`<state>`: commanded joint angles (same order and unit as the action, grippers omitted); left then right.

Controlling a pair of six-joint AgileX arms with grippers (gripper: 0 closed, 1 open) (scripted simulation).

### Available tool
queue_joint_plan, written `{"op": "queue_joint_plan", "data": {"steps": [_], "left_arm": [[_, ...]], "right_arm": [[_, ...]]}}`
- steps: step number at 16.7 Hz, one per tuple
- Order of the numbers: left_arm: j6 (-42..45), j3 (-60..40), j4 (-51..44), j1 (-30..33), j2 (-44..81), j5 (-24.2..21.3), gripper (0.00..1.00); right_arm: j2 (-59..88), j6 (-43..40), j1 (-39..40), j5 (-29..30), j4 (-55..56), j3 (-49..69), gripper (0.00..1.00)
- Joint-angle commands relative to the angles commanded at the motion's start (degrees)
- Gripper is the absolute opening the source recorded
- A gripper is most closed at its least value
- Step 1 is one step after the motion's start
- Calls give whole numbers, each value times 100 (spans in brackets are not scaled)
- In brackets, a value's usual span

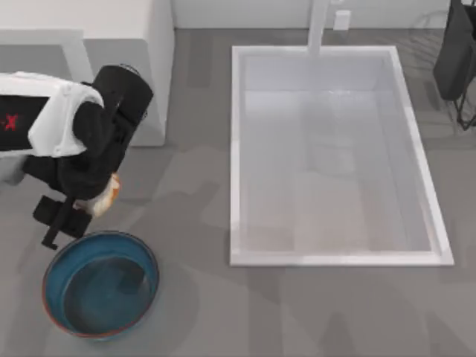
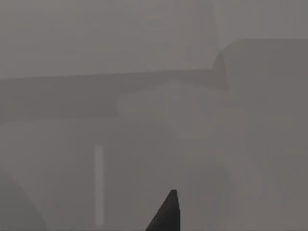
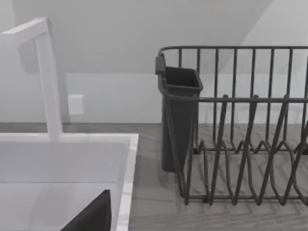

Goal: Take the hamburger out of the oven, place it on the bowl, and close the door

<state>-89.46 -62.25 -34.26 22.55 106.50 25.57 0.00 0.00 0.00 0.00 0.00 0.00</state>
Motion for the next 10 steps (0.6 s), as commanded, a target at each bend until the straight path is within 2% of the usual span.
{"op": "queue_joint_plan", "data": {"steps": [5,7,10], "left_arm": [[-3611,-1186,-3096,1122,1188,579,0],[-4752,-1542,-4192,1469,1657,727,0],[-6015,-1938,-5449,1854,2244,862,0]], "right_arm": [[0,0,0,0,0,0,100],[0,0,0,0,0,0,100],[0,0,0,0,0,0,100]]}}
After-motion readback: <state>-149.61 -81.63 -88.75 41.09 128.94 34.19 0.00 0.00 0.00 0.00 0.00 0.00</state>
